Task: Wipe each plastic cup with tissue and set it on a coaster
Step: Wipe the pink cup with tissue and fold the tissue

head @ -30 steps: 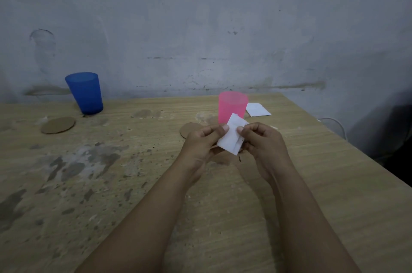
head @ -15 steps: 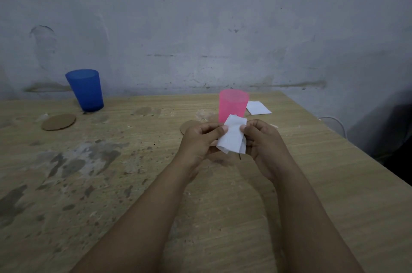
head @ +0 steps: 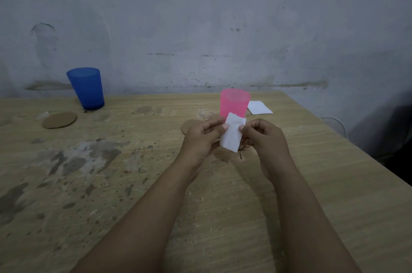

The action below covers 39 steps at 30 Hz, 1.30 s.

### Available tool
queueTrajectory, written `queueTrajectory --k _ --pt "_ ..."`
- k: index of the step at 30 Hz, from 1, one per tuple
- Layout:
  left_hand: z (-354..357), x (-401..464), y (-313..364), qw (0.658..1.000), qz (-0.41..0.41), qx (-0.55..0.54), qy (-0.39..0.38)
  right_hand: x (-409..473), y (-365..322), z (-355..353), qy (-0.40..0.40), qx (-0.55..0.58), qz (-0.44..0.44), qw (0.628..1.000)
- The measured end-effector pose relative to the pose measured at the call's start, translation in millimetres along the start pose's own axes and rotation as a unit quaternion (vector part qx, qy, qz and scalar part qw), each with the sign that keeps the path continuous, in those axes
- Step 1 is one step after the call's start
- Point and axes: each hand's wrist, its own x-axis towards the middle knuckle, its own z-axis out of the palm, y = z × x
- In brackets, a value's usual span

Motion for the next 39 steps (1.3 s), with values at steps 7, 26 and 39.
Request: queueTrajectory --k 7,26,39 --pt "2 -2 0 1.000 0.002 -0.001 -0.013 2 -1 4 -0.032 0.083 0.050 0.995" --pt "8 -3 5 0.999 -0.024 -0.032 -0.032 3 8 5 -0.050 0.094 0.102 0.989" --pt "7 -18 -2 0.865 0.128 0.484 -0.026 9 13 -21 0.210 -0.339 -0.085 0.913"
